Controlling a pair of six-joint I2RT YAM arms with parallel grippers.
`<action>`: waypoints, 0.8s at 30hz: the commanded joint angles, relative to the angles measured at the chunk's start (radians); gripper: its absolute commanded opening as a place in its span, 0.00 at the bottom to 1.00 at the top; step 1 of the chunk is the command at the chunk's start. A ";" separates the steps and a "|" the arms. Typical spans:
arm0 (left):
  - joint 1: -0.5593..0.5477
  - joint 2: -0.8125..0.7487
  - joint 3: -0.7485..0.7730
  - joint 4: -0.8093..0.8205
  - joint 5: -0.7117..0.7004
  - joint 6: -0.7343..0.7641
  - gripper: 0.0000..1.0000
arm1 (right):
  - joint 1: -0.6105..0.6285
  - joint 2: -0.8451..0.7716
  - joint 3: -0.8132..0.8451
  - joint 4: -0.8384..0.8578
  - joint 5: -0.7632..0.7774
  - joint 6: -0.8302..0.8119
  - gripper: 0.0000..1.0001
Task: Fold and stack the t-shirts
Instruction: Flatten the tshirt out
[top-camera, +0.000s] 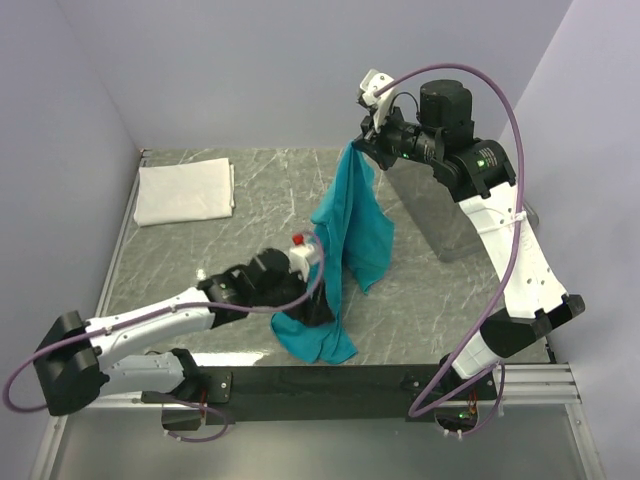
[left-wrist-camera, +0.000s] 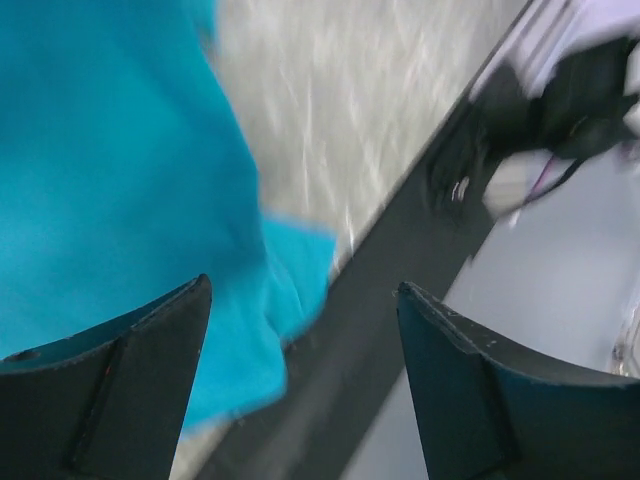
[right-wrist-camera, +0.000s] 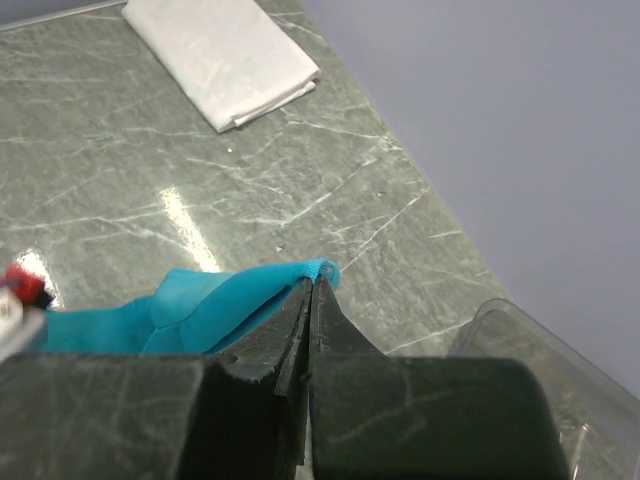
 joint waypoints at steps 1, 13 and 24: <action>-0.128 0.033 0.014 -0.172 -0.191 -0.108 0.80 | -0.013 -0.010 -0.006 0.066 0.024 0.033 0.00; -0.251 0.276 0.082 -0.281 -0.335 -0.156 0.59 | -0.025 0.001 -0.028 0.067 0.021 0.047 0.00; -0.257 0.321 0.117 -0.248 -0.289 -0.106 0.50 | -0.036 0.001 -0.055 0.066 0.017 0.052 0.00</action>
